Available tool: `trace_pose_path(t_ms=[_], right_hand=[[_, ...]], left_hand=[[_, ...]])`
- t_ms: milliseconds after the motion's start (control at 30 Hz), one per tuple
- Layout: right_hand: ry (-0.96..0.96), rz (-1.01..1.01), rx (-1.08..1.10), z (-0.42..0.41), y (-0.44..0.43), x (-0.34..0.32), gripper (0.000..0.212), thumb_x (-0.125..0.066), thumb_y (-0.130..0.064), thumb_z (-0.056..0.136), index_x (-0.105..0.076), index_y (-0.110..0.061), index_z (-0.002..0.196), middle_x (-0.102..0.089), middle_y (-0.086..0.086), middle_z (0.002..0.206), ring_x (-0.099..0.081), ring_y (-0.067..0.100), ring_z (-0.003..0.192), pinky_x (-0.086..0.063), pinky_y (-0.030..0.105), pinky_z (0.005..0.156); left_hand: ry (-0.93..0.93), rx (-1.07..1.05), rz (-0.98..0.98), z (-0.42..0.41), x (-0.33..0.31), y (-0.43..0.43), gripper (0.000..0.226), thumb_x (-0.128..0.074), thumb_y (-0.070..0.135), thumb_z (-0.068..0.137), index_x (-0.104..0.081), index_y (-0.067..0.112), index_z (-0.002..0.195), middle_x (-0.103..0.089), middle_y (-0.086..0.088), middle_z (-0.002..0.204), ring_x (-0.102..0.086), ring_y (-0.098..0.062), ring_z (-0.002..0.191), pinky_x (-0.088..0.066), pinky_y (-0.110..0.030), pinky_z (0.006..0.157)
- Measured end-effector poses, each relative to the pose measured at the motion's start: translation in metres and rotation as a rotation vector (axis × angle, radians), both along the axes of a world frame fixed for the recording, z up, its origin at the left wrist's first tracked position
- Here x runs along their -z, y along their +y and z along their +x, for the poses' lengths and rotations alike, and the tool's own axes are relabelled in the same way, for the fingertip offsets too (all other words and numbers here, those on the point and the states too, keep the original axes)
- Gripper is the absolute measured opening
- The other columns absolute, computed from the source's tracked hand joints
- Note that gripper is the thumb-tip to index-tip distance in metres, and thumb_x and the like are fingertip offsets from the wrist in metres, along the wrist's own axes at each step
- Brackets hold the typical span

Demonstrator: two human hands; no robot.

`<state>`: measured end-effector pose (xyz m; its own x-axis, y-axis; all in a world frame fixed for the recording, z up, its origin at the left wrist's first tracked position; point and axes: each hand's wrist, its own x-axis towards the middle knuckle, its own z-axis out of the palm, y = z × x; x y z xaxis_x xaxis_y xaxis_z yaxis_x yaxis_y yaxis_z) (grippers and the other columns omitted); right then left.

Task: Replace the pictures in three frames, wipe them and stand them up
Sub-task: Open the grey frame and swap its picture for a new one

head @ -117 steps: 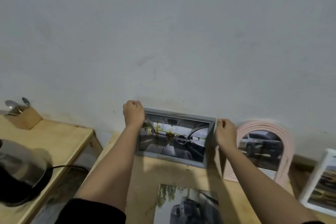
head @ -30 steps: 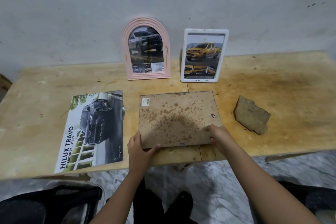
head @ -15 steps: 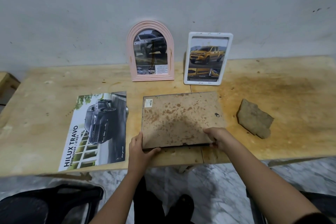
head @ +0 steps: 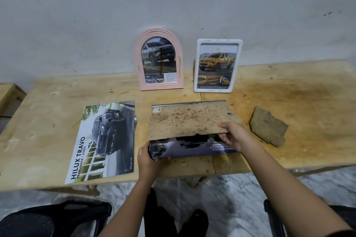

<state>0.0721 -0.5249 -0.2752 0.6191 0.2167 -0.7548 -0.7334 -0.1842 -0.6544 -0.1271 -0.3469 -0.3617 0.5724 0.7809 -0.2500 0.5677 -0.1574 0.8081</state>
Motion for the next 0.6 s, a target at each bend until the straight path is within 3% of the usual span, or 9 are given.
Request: trace_pose_path(t_ms=[67,133,267,333,400,467,500,567,600], right_hand=[[0.032,0.179,0.121,-0.012,-0.002,0.0,0.018,-0.053,0.0,0.089,-0.052,-0.005,0.106,-0.064,0.011,0.092,-0.065,0.02,0.076,-0.056,0.021,0.049],[-0.026,0.244,0.213,-0.024,-0.003,0.003,0.023,-0.051,0.003,0.09,-0.05,-0.005,0.111,-0.062,0.011,0.102,-0.062,0.026,0.092,-0.057,0.026,0.052],[-0.223,0.197,0.314,-0.04,-0.017,0.005,0.014,-0.054,0.001,0.088,-0.055,-0.013,0.09,-0.063,0.006,0.099,-0.062,0.023,0.088,-0.053,0.034,0.069],[-0.277,0.236,0.389,-0.044,-0.032,0.008,0.014,-0.054,-0.001,0.089,-0.057,-0.013,0.096,-0.063,0.004,0.1,-0.062,0.02,0.09,-0.052,0.034,0.076],[-0.291,0.271,0.507,-0.047,-0.05,0.011,0.017,-0.052,-0.003,0.092,-0.056,-0.01,0.106,-0.063,0.0,0.099,-0.061,0.016,0.087,-0.052,0.026,0.067],[-0.269,0.287,0.647,-0.05,-0.066,0.018,0.011,-0.049,-0.006,0.094,-0.057,-0.012,0.1,-0.062,0.0,0.099,-0.06,0.014,0.082,-0.05,0.02,0.054],[-0.258,0.297,0.722,-0.05,-0.074,0.023,0.011,-0.048,-0.007,0.095,-0.057,-0.014,0.094,-0.062,0.002,0.103,-0.06,0.015,0.081,-0.05,0.021,0.055],[-0.228,0.299,0.86,-0.052,-0.084,0.028,0.011,-0.046,-0.007,0.096,-0.054,-0.013,0.093,-0.056,0.008,0.116,-0.06,0.017,0.084,-0.051,0.027,0.067],[-0.208,0.296,0.922,-0.053,-0.088,0.03,0.014,-0.043,-0.006,0.097,-0.053,-0.01,0.105,-0.052,0.009,0.123,-0.06,0.02,0.092,-0.051,0.031,0.076]], left_hand=[[0.002,-0.005,-0.011,0.0,0.002,-0.001,0.061,-0.084,0.036,0.045,-0.062,0.018,0.099,-0.057,-0.003,0.1,-0.058,-0.02,0.087,-0.048,-0.03,0.068],[0.024,-0.026,-0.029,-0.001,0.007,-0.001,0.062,-0.082,0.042,0.044,-0.062,0.016,0.097,-0.058,-0.005,0.1,-0.061,-0.022,0.087,-0.052,-0.034,0.069],[0.019,-0.021,-0.062,0.002,0.004,-0.001,0.08,-0.09,0.041,0.048,-0.057,0.015,0.115,-0.054,-0.007,0.115,-0.056,-0.026,0.106,-0.052,-0.043,0.085],[0.017,-0.009,-0.055,0.003,0.001,-0.003,0.091,-0.09,0.03,0.056,-0.046,0.013,0.134,-0.044,-0.008,0.128,-0.046,-0.026,0.118,-0.042,-0.043,0.1],[0.015,-0.005,-0.042,0.003,0.002,-0.003,0.092,-0.088,0.023,0.059,-0.041,0.011,0.138,-0.041,-0.011,0.132,-0.042,-0.028,0.122,-0.038,-0.04,0.103],[0.015,0.004,-0.026,0.002,0.003,-0.004,0.097,-0.088,0.027,0.053,-0.043,0.011,0.137,-0.041,-0.013,0.131,-0.041,-0.03,0.123,-0.037,-0.039,0.102],[0.013,0.002,-0.026,0.002,0.002,-0.005,0.1,-0.085,0.032,0.048,-0.043,0.012,0.137,-0.041,-0.013,0.131,-0.04,-0.03,0.123,-0.036,-0.039,0.102],[0.011,-0.019,-0.043,0.002,0.003,-0.006,0.101,-0.08,0.035,0.048,-0.042,0.012,0.138,-0.039,-0.012,0.134,-0.039,-0.029,0.125,-0.035,-0.039,0.104],[0.011,-0.023,-0.05,0.002,0.004,-0.007,0.1,-0.083,0.032,0.051,-0.04,0.012,0.139,-0.037,-0.012,0.136,-0.037,-0.029,0.126,-0.034,-0.039,0.105]])
